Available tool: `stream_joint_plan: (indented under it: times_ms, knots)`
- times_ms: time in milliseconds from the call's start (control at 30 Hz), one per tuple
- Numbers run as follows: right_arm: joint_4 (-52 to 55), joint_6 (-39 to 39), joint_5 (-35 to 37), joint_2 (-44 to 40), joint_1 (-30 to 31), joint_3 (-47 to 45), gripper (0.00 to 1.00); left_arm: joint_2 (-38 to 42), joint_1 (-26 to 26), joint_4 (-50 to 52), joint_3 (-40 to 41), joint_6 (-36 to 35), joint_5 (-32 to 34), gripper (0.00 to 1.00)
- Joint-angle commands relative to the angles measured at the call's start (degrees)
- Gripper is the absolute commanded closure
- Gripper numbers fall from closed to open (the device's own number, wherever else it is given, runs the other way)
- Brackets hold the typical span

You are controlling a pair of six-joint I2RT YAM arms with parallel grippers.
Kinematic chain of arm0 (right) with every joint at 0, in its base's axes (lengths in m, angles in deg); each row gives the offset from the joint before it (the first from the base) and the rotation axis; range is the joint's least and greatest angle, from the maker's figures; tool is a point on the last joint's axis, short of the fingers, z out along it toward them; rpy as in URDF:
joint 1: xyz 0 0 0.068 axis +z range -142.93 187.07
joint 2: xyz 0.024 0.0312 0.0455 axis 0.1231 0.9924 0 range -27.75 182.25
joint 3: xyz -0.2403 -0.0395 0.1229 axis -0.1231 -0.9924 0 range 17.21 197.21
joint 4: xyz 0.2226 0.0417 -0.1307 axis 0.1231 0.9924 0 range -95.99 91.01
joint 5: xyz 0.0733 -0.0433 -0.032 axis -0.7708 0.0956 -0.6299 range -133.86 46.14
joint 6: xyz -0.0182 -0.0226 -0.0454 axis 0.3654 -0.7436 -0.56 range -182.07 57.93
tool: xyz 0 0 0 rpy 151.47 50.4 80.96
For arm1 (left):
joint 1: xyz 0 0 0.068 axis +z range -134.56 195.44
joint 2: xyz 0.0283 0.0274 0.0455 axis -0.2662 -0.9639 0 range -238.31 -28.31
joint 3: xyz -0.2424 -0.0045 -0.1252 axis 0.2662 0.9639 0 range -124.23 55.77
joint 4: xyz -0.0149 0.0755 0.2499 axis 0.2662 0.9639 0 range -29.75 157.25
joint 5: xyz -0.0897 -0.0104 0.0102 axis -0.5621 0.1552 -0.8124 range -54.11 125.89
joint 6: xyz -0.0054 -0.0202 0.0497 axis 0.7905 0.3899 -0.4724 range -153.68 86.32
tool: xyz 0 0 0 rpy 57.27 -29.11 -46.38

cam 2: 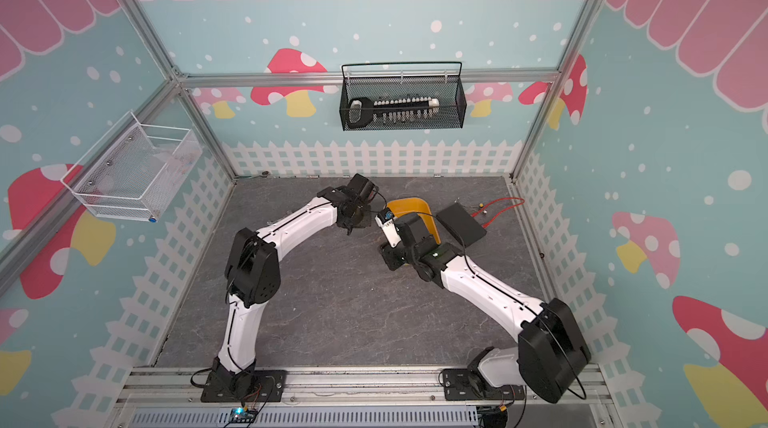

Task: Put the nuts on the desktop into the storage box
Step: Pick up the nut from the center of the board, then place the nut in the storage box.

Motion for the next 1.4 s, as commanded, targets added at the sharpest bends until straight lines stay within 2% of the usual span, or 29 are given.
stream_joint_plan:
  times_ms: [0,200,467,533,733,1033,1133,1233,1367]
  knots:
    - [3.2,1.9,2.7,-5.7,-1.6,-3.0,0.52,2.3,-3.8,0.4,-2.7,1.2,1.2,1.0]
    - [5.1,2.8,2.2,-11.9,-5.6,-6.8,0.51,-0.7,-10.2,0.4,-9.4,0.8,-0.9,1.0]
    - [5.7,3.5,1.3,-11.4,-7.6,-8.5,0.51,-8.3,-12.0,0.4,-13.7,3.3,-2.1,0.99]
    - [5.7,3.6,1.1,-11.2,-7.9,-8.8,0.5,-9.2,-12.0,0.3,-14.6,3.4,-2.2,0.93]
    - [5.7,3.4,0.9,-11.0,-8.2,-9.0,0.49,-10.6,-12.0,0.5,-16.4,2.9,-2.0,0.62]
    - [6.4,3.1,1.1,-10.8,-8.4,-8.7,0.48,-10.9,-12.0,0.4,-18.8,1.7,-0.8,0.43]
    - [6.3,3.1,1.1,-10.2,-8.5,-8.3,0.47,-9.1,-11.9,0.4,-19.9,0.1,3.1,0.3]
    - [6.2,2.2,1.7,-9.2,-8.5,-7.3,0.43,-5.1,-10.6,0.6,-19.3,-2.3,11.3,0.19]
    - [5.6,0.2,5.2,-6.3,-9.6,-5.8,0.37,4.6,-5.3,-0.1,-10.5,-1.1,23.4,0.11]
